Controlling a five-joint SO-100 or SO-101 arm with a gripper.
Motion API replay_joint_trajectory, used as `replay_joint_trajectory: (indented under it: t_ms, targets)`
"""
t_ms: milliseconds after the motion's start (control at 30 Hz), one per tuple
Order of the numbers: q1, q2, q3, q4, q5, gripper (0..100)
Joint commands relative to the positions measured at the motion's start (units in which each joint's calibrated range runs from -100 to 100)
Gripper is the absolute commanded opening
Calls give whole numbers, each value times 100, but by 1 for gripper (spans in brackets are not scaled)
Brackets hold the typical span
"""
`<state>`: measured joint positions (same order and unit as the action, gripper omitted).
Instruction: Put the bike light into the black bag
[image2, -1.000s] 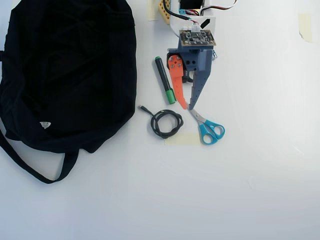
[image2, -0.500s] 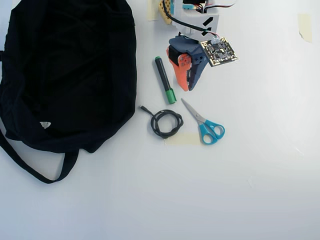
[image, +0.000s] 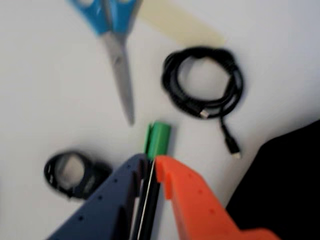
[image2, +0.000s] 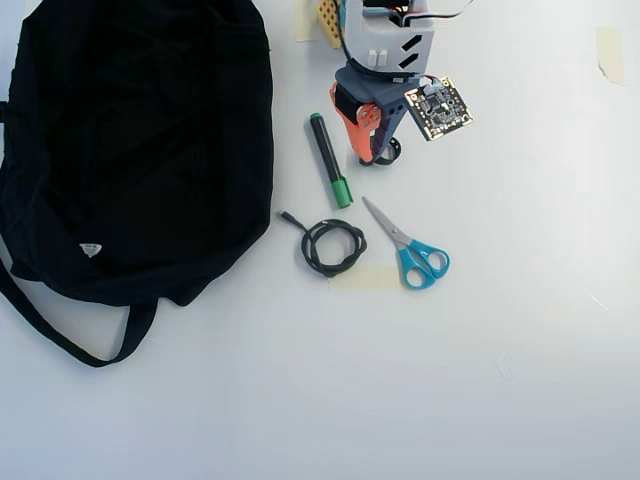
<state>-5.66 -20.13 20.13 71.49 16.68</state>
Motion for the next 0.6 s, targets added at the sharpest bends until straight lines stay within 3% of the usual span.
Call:
replay_joint_trajectory:
  t_ms: [0, 567]
  targets:
    - [-70, -219, -207, 267, 105, 2]
    - [-721, -111, 854, 689, 183, 3]
